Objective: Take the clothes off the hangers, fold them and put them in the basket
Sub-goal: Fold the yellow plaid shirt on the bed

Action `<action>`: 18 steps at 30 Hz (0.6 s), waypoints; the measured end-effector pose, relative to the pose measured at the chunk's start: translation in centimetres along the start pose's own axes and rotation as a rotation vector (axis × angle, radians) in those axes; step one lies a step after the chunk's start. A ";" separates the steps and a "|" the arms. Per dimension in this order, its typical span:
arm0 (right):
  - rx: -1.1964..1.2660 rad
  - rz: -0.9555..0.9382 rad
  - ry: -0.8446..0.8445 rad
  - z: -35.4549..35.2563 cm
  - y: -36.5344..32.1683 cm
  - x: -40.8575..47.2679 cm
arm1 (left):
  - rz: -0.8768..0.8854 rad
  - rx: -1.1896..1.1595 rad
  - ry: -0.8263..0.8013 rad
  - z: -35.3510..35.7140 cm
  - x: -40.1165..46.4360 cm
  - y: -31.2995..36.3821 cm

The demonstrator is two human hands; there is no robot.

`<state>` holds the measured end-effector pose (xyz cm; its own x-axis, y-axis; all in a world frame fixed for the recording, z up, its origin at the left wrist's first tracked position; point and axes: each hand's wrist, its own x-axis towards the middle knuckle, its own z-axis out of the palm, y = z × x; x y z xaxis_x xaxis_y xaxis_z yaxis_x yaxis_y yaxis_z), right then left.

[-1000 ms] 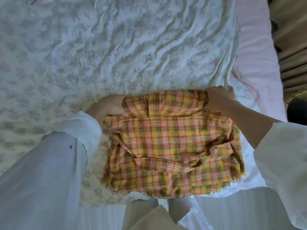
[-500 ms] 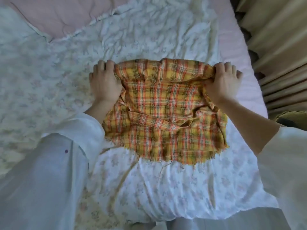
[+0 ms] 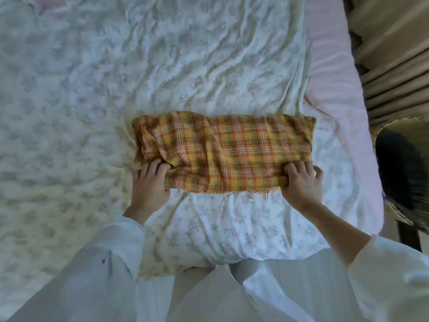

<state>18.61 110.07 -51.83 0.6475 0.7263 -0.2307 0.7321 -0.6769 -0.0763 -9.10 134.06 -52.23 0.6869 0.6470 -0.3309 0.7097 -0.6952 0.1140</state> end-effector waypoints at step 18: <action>0.073 -0.052 -0.409 0.0 -8.0 6.4 | -0.920 -0.840 0.467 -4.6 7.4 0.7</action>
<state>16.87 120.16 -52.71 0.4620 0.6620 -0.5902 0.7350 -0.6582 -0.1629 -2.81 139.84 -50.33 -0.2228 0.9375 -0.2673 0.7059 0.3443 0.6190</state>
